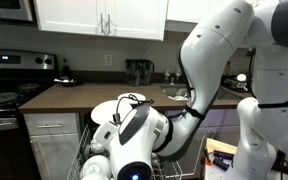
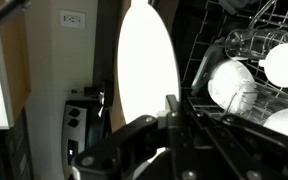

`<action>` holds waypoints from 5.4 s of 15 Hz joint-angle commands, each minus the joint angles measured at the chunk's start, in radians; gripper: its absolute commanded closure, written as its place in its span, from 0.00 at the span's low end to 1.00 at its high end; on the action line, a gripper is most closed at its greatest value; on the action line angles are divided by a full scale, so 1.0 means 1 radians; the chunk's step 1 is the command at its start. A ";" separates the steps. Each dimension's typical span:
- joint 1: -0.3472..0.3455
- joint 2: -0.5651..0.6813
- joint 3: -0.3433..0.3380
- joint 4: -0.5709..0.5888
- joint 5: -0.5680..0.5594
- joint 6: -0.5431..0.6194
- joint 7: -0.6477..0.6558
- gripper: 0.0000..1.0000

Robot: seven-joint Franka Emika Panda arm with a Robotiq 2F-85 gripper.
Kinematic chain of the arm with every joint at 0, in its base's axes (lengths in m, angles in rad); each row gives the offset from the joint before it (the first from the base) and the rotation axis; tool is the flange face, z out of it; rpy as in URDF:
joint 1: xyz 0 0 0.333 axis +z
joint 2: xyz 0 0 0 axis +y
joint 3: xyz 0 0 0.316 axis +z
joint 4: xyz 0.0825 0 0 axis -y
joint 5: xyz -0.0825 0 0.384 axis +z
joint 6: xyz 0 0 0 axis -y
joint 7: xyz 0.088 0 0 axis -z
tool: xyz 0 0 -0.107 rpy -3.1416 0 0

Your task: Remove the white plate from the dishwasher and put it on top of the white plate on the counter

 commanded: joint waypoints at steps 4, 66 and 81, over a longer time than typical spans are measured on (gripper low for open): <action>-0.003 -0.023 0.012 -0.019 0.013 -0.035 0.040 0.98; -0.229 -0.430 -0.264 -0.272 -0.039 0.487 0.099 0.95; -0.245 -0.365 -0.283 -0.191 -0.044 0.514 0.062 0.99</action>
